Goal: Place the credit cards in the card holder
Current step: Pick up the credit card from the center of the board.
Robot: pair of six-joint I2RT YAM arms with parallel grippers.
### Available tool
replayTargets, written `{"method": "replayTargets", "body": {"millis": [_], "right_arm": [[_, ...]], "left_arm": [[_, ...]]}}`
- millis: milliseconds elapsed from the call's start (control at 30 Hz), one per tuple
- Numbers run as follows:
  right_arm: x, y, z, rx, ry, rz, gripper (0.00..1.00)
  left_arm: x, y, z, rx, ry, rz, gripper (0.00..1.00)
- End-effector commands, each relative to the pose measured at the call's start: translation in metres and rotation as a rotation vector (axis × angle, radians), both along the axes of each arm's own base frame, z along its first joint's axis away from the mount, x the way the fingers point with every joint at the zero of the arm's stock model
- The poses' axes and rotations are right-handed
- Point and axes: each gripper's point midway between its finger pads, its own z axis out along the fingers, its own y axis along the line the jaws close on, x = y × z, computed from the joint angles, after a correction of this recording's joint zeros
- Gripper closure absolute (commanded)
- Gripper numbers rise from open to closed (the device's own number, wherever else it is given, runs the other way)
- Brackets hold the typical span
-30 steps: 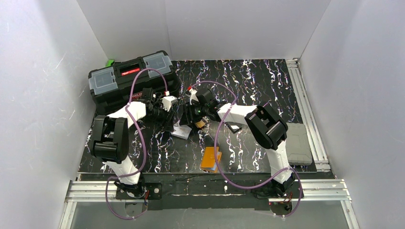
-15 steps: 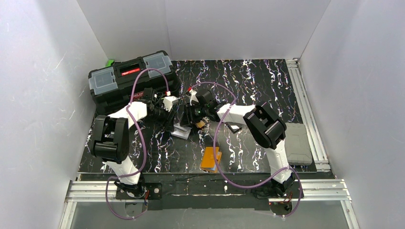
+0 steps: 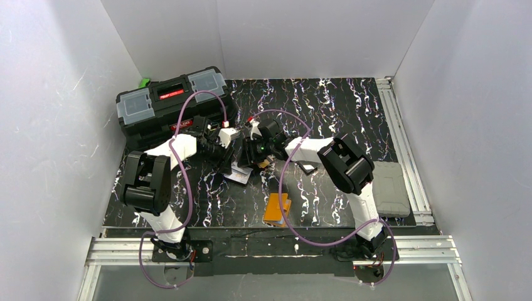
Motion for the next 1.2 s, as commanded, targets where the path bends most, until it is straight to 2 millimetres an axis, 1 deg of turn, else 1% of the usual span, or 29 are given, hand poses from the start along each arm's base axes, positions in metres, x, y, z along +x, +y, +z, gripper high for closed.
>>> {"method": "replayTargets", "body": {"millis": [0,133,333,500,667,800,1033,1167], "right_arm": [[0.004,0.000,0.025,0.069,-0.024,-0.004,0.51],[0.000,-0.002,0.026,0.075,-0.019,-0.006,0.43],[-0.005,-0.003,0.026,0.081,-0.008,0.011,0.38],[-0.013,-0.006,0.022,0.078,0.003,0.036,0.35],[-0.023,-0.010,0.020,0.078,0.008,0.077,0.27],[-0.023,-0.015,0.015,0.046,-0.009,0.080,0.27],[-0.017,-0.020,0.015,-0.003,-0.063,0.084,0.25],[-0.019,-0.021,0.012,-0.050,-0.099,0.099,0.25]], "left_arm": [[0.006,-0.001,0.012,-0.002,-0.046,-0.012,0.53],[0.007,-0.001,0.011,-0.002,-0.044,-0.012,0.53],[0.006,-0.001,0.010,-0.001,-0.045,-0.015,0.53],[0.007,-0.001,0.011,-0.001,-0.048,-0.012,0.53],[0.009,-0.002,0.011,-0.003,-0.052,-0.010,0.53],[0.010,-0.002,0.011,-0.002,-0.049,-0.006,0.53],[0.013,-0.003,0.014,-0.008,-0.052,0.009,0.53],[0.014,-0.004,0.015,-0.011,-0.048,0.018,0.54]]}}
